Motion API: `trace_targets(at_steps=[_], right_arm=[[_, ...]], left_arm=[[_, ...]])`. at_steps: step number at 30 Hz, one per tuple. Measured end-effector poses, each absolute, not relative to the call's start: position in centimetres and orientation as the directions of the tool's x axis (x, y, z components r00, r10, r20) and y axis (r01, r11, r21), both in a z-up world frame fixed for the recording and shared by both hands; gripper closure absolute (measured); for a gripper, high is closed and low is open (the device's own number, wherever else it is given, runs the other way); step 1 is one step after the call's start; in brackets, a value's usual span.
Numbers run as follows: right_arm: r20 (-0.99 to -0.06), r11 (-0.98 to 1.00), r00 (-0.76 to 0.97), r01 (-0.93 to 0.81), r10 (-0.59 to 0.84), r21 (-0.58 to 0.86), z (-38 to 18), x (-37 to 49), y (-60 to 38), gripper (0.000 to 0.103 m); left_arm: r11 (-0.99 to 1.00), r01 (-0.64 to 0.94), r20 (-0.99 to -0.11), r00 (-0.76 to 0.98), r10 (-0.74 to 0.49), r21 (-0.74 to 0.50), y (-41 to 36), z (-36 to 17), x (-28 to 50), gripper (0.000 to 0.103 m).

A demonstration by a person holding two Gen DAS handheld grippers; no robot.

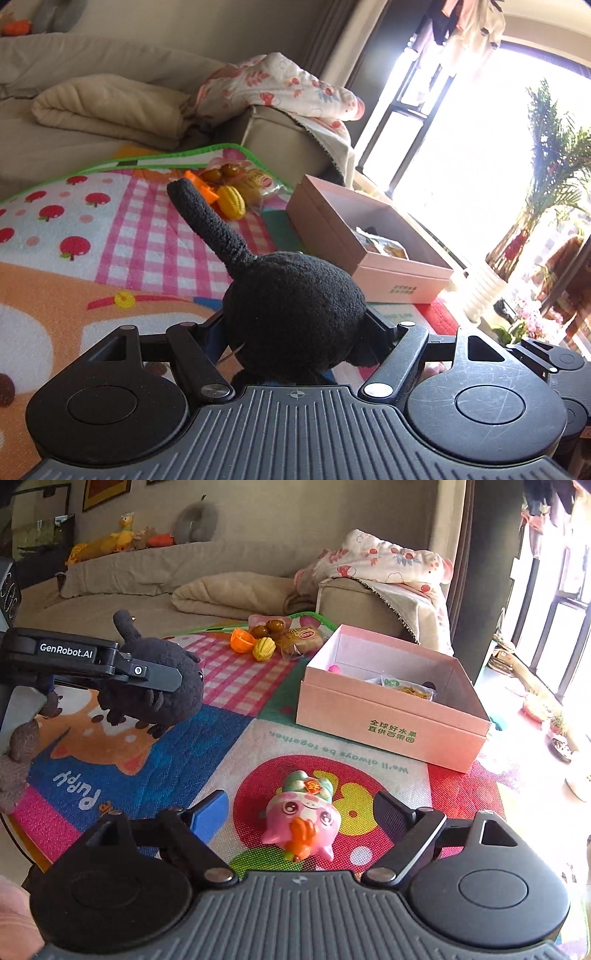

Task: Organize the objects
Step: 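Lower the plush cat into the pink box and open the left gripper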

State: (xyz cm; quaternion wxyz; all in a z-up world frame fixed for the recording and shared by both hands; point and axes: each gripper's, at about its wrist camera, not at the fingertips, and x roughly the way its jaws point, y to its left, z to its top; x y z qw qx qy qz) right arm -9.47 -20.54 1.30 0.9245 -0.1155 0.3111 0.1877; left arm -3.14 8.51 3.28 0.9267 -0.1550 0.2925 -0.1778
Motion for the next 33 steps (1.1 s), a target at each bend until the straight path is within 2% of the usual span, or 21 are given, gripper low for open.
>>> trace_targets(at_steps=[7, 8, 9, 10, 11, 16, 23, 26, 28, 31, 33], right_arm=[[-0.665, 0.919, 0.687, -0.393, 0.293, -0.001, -0.2, -6.4, -21.2, 0.017], [-0.675, 0.922, 0.675, -0.387, 0.298, 0.02, -0.5, -5.9, -21.3, 0.021], [-0.687, 0.922, 0.662, -0.386, 0.3, 0.031, -0.7, -5.5, -21.3, 0.039], [-0.703, 0.919, 0.645, -0.392, 0.301, 0.034, -0.9, -5.2, -21.2, 0.052], [-0.706, 0.919, 0.643, -0.394, 0.297, 0.028, -1.0, -5.3, -21.1, 0.055], [-0.633, 0.916, 0.707, -0.402, 0.316, 0.008, 0.9, -7.1, -22.6, 0.055], [-0.48, 0.956, 0.841, -0.294, 0.249, -0.019, 5.1, -8.5, -26.9, 0.055], [-0.453, 0.967, 0.863, -0.255, 0.223, -0.01, 5.5, -8.4, -28.5, 0.055], [-0.462, 0.972, 0.861, -0.235, 0.21, 0.005, 5.2, -8.2, -29.4, 0.055], [-0.486, 0.978, 0.854, -0.207, 0.185, 0.007, 4.3, -8.0, -30.2, 0.055], [-0.498, 0.981, 0.85, -0.196, 0.172, 0.004, 3.7, -7.9, -30.5, 0.055]], left_arm=[[0.884, 0.294, -0.516, 0.727, -0.454, -0.364, 6.3, 3.2, -2.7, 0.025], [0.884, 0.297, -0.522, 0.722, -0.455, -0.36, 6.1, 3.1, -2.6, 0.025], [0.886, 0.299, -0.532, 0.715, -0.454, -0.354, 5.9, 3.0, -2.7, 0.025], [0.889, 0.299, -0.541, 0.71, -0.451, -0.348, 5.7, 2.9, -2.7, 0.025], [0.891, 0.299, -0.548, 0.707, -0.447, -0.342, 5.6, 2.9, -2.6, 0.025], [0.89, 0.323, -0.561, 0.692, -0.454, -0.322, 4.8, 4.0, -2.1, 0.025], [0.852, 0.464, -0.413, 0.746, -0.523, -0.241, -0.2, 11.4, 2.8, 0.025], [0.846, 0.482, -0.378, 0.756, -0.534, -0.23, -3.0, 13.4, 7.2, 0.024], [0.85, 0.456, -0.371, 0.766, -0.525, -0.262, -4.5, 13.7, 10.3, 0.023], [0.81, 0.448, -0.329, 0.753, -0.57, -0.378, -6.2, 12.7, 14.7, 0.022], [0.806, 0.413, -0.368, 0.735, -0.57, -0.424, -7.4, 10.9, 17.1, 0.022]])
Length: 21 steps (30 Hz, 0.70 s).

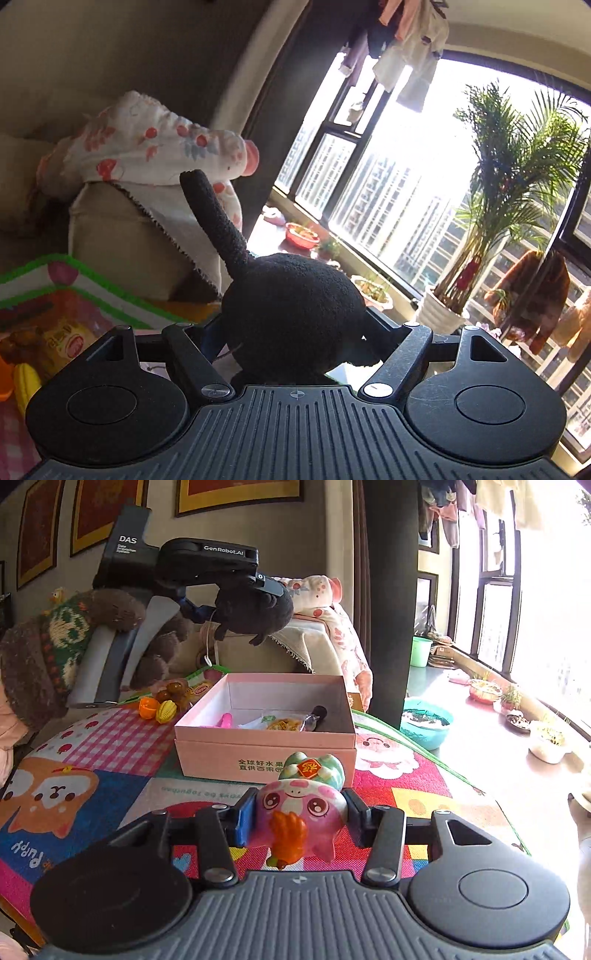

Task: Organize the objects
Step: 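Lower the plush cat into the pink box and open the left gripper, then lower the pig toy into the pink box and open the right gripper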

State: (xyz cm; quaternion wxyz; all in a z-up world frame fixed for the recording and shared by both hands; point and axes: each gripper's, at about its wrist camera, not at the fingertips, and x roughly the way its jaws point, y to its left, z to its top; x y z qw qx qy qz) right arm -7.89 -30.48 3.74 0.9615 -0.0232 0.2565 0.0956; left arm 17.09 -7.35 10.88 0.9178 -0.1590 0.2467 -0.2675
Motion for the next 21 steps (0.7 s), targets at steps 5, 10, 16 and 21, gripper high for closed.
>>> trace_targets(at_steps=[5, 10, 16, 21], right_arm=[[-0.513, 0.984, 0.844, -0.178, 0.156, 0.007, 3.1, -8.1, -31.2, 0.055], [-0.526, 0.984, 0.836, -0.178, 0.158, 0.012, 2.7, -7.5, -31.1, 0.055], [-0.549, 0.981, 0.817, -0.195, 0.177, 0.025, 2.3, -6.8, -30.0, 0.055], [-0.556, 0.978, 0.811, -0.206, 0.181, 0.019, 3.4, -5.7, -29.6, 0.055]], left_arm=[[0.888, 0.325, -0.607, 0.648, -0.46, -0.325, -9.7, 5.1, 20.3, 0.027], [0.883, 0.319, -0.558, 0.687, -0.465, -0.344, -7.4, 5.6, 18.6, 0.028], [0.84, 0.365, -0.444, 0.725, -0.527, -0.401, -2.6, 8.0, 13.0, 0.028], [0.812, 0.417, -0.415, 0.707, -0.573, -0.409, 0.6, 6.7, 7.2, 0.028]])
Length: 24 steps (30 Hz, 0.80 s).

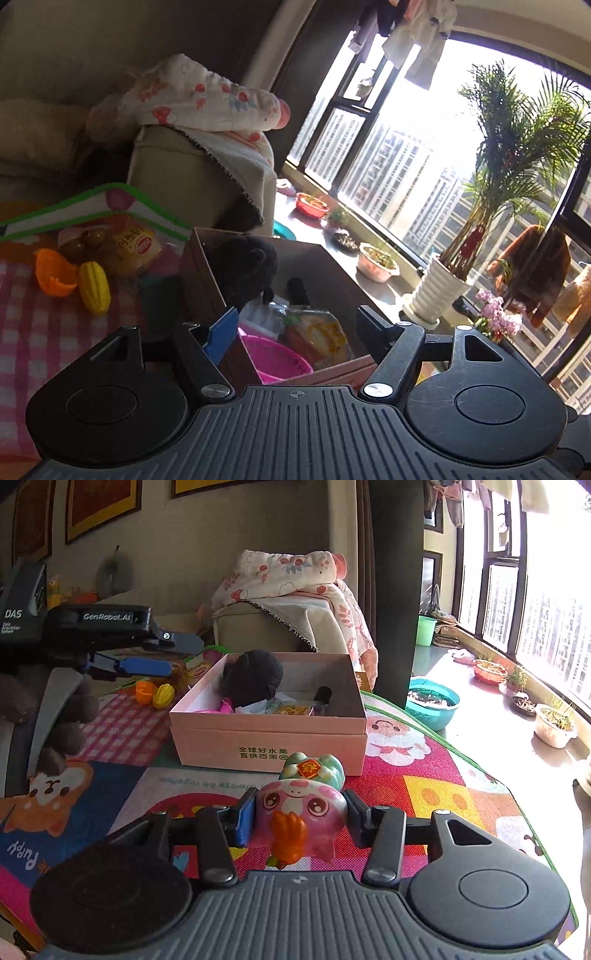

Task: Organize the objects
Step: 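Lower the pig toy into the pink box and open the right gripper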

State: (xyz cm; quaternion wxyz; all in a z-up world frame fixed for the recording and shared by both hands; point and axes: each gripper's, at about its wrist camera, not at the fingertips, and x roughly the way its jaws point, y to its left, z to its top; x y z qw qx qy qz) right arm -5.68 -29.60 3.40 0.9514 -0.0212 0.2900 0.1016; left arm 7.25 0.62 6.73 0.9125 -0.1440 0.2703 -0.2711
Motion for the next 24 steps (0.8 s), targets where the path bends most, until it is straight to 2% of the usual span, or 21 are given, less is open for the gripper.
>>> trace_targets(at_steps=[7, 10, 11, 12, 14, 19, 24], right_arm=[[-0.518, 0.979, 0.835, -0.204, 0.188, 0.027, 9.2, 0.1, -30.4, 0.055], [-0.536, 0.978, 0.823, -0.207, 0.189, 0.029, 11.4, 4.3, -30.4, 0.055], [-0.548, 0.978, 0.815, -0.209, 0.187, 0.022, 11.9, 5.9, -30.3, 0.053], [-0.559, 0.979, 0.81, -0.204, 0.176, 0.013, 12.0, 7.2, -30.2, 0.04], [-0.575, 0.987, 0.806, -0.162, 0.141, 0.015, 12.1, 8.9, -30.2, 0.024], [-0.59, 0.987, 0.791, -0.143, 0.158, 0.073, 11.1, 8.5, -30.5, 0.021], [-0.582, 0.991, 0.807, -0.135, 0.099, -0.018, 9.2, 5.7, -29.1, 0.018]], left_arm=[[0.839, 0.39, -0.477, 0.695, -0.539, -0.38, 3.7, 3.2, 1.5, 0.028], [0.838, 0.375, -0.481, 0.692, -0.538, -0.397, 4.6, 2.4, 0.5, 0.028], [0.84, 0.369, -0.482, 0.695, -0.534, -0.398, 4.8, 2.3, 0.4, 0.028], [0.845, 0.359, -0.484, 0.701, -0.524, -0.397, 5.2, 2.2, 0.3, 0.028], [0.857, 0.337, -0.489, 0.713, -0.503, -0.389, 5.7, 2.1, -0.1, 0.028], [0.872, 0.289, -0.507, 0.723, -0.469, -0.395, 7.4, 1.2, -0.2, 0.028], [0.881, 0.251, -0.51, 0.738, -0.442, -0.4, 8.1, 0.8, 0.2, 0.028]])
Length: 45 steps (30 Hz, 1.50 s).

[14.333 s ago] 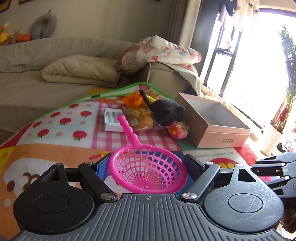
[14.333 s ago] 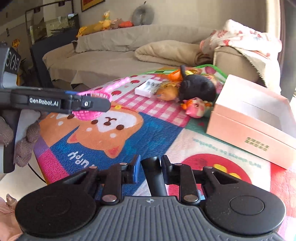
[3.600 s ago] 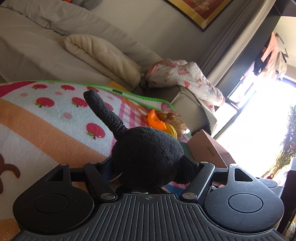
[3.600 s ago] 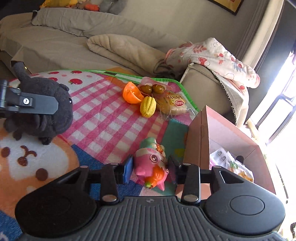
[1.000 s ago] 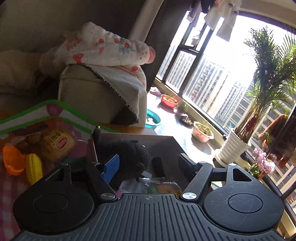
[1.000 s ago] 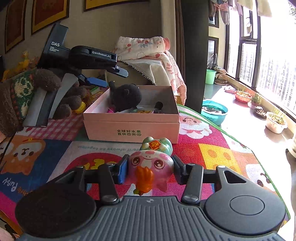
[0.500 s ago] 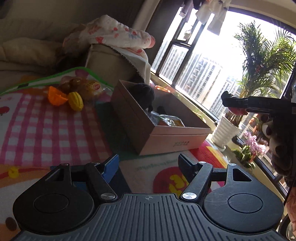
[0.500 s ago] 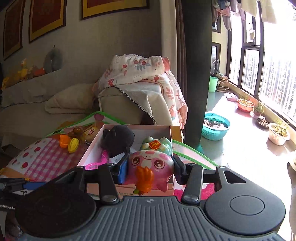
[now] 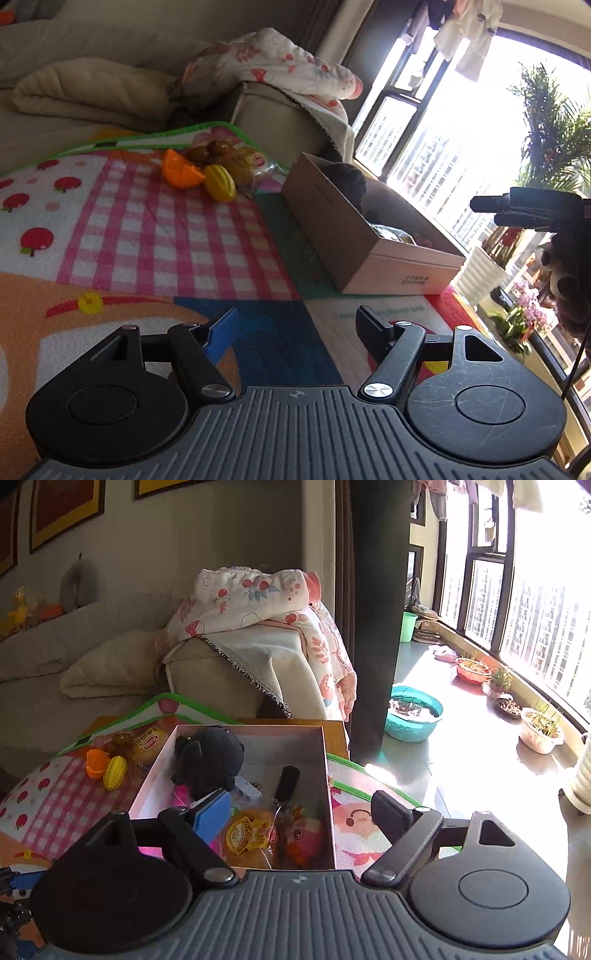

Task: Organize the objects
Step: 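Lower the pig toy into the pink box and open the right gripper, then grasp the yellow toy corn on the mat with the left gripper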

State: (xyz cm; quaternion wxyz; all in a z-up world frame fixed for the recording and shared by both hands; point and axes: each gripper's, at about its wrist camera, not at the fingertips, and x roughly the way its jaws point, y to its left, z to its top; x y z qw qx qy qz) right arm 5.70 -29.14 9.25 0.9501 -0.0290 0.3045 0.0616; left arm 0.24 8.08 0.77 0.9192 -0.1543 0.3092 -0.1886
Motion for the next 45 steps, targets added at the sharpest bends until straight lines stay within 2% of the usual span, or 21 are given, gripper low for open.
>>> trace_targets(at_steps=[3, 5, 6, 14, 20, 24, 29, 31, 33, 37, 39, 41, 45], right_arm=[[-0.555, 0.983, 0.826, -0.168, 0.098, -0.077, 7.7, 3.1, -27.4, 0.012], [-0.545, 0.976, 0.829, -0.204, 0.128, -0.081, 6.1, 1.3, -26.0, 0.004], [-0.542, 0.972, 0.828, -0.223, 0.147, -0.076, 5.2, 0.3, -25.3, 0.003], [-0.507, 0.931, 0.825, -0.349, 0.251, -0.106, 0.2, -3.6, -19.2, 0.003], [-0.499, 0.918, 0.822, -0.379, 0.275, -0.119, -0.8, -4.0, -18.1, 0.002], [-0.51, 0.927, 0.811, -0.368, 0.287, -0.064, -0.9, -3.3, -18.9, 0.0], [-0.521, 0.932, 0.804, -0.361, 0.287, -0.043, -1.0, -3.1, -19.1, 0.0], [-0.525, 0.931, 0.8, -0.364, 0.291, -0.038, -1.1, -3.0, -19.1, 0.0], [-0.534, 0.93, 0.793, -0.365, 0.292, -0.033, -1.1, -2.9, -19.1, 0.0], [-0.555, 0.932, 0.779, -0.361, 0.291, -0.018, -1.3, -2.4, -19.1, 0.0], [-0.561, 0.934, 0.775, -0.358, 0.291, -0.01, -1.3, -2.2, -19.2, 0.0], [-0.565, 0.936, 0.774, -0.352, 0.287, -0.008, -1.3, -2.1, -19.2, 0.0], [-0.575, 0.938, 0.77, -0.346, 0.278, -0.01, -1.4, -1.9, -19.1, 0.0]], left_arm=[[0.9, 0.216, -0.514, 0.759, -0.398, -0.378, 8.3, 0.9, 0.9, 0.028], [0.918, 0.19, -0.515, 0.779, -0.357, -0.348, 8.5, 1.2, 1.8, 0.028], [0.925, 0.168, -0.512, 0.792, -0.333, -0.342, 8.7, 1.5, 2.4, 0.028], [0.927, 0.008, -0.478, 0.855, -0.2, -0.374, 11.1, 3.7, 9.4, 0.028], [0.95, 0.053, -0.482, 0.852, -0.204, -0.308, 9.6, 4.2, 12.9, 0.028], [0.962, 0.127, -0.495, 0.837, -0.234, -0.241, 6.7, 3.7, 14.3, 0.037], [0.99, 0.074, -0.554, 0.822, -0.129, -0.121, 4.5, 2.3, 17.5, 0.045], [0.995, 0.04, -0.574, 0.814, -0.088, -0.095, 4.6, 1.6, 18.7, 0.052], [0.996, 0.032, -0.579, 0.812, -0.076, -0.086, 4.7, 1.2, 19.1, 0.057], [0.997, 0.072, -0.57, 0.818, -0.08, -0.037, 4.4, 1.0, 18.7, 0.06], [0.995, 0.096, -0.565, 0.82, -0.093, -0.024, 4.3, 0.9, 18.3, 0.061], [0.994, 0.109, -0.566, 0.818, -0.105, -0.027, 4.4, 0.9, 17.9, 0.066], [0.988, 0.133, -0.582, 0.798, -0.155, -0.08, 5.0, 1.3, 16.4, 0.066]])
